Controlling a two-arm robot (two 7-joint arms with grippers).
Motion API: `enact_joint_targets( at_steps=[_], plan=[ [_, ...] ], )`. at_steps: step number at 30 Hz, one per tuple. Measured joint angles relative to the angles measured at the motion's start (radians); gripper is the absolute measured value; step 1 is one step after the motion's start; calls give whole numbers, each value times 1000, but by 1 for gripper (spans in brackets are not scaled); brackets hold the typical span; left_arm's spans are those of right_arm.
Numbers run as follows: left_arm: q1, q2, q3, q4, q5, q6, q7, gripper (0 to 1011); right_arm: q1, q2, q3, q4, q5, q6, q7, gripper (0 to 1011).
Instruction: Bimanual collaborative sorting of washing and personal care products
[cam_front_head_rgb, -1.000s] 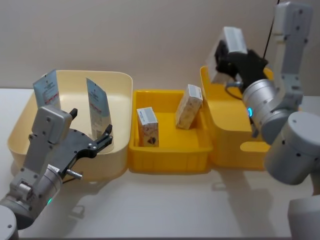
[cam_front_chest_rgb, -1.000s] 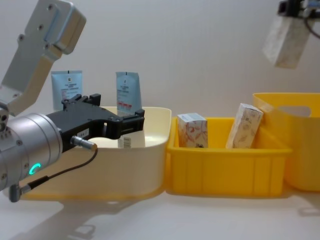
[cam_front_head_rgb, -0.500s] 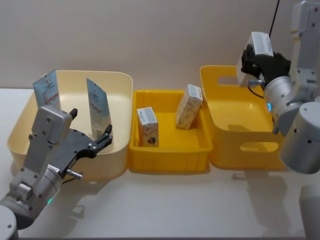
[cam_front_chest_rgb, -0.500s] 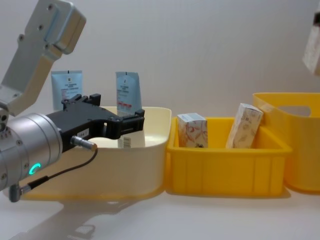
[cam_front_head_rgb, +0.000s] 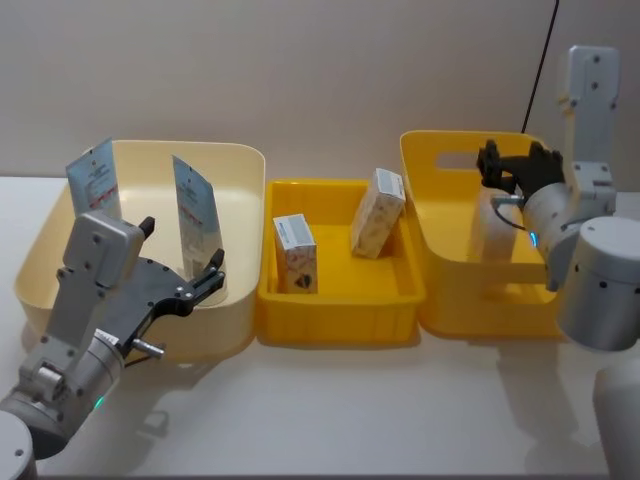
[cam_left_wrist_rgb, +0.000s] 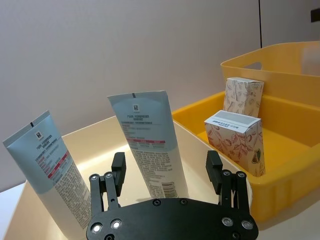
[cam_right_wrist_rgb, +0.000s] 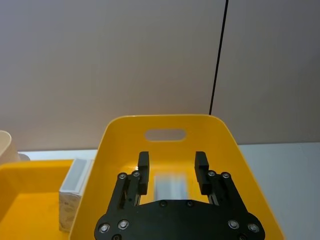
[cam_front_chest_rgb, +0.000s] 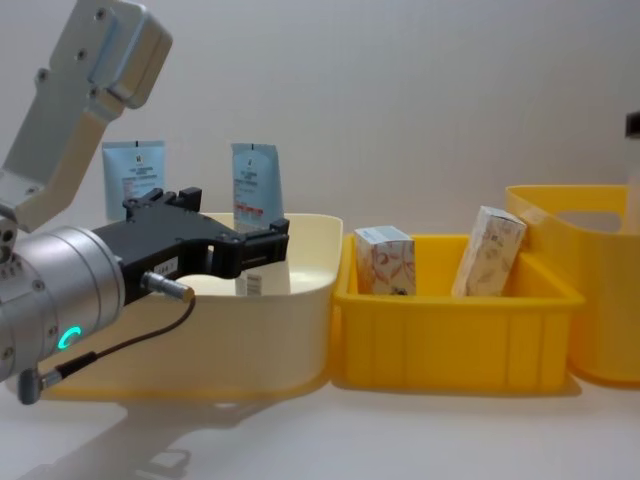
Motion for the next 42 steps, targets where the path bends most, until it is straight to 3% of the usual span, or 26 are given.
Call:
enact_joint_targets(
  at_steps=[8, 16, 26, 42],
  plan=[
    [0, 0, 0, 0, 0, 0, 0, 1000, 8, 7, 0, 36, -9, 16, 7, 809],
    [0, 0, 0, 0, 0, 0, 0, 1000, 11, 11, 0, 53, -13, 23, 10, 1000],
    [0, 0, 0, 0, 0, 0, 0, 1000, 9, 11, 4, 55, -15, 19, 13, 1001],
    [0, 0, 0, 0, 0, 0, 0, 1000, -44, -3, 59, -49, 14, -101, 32, 1001]
  ],
)
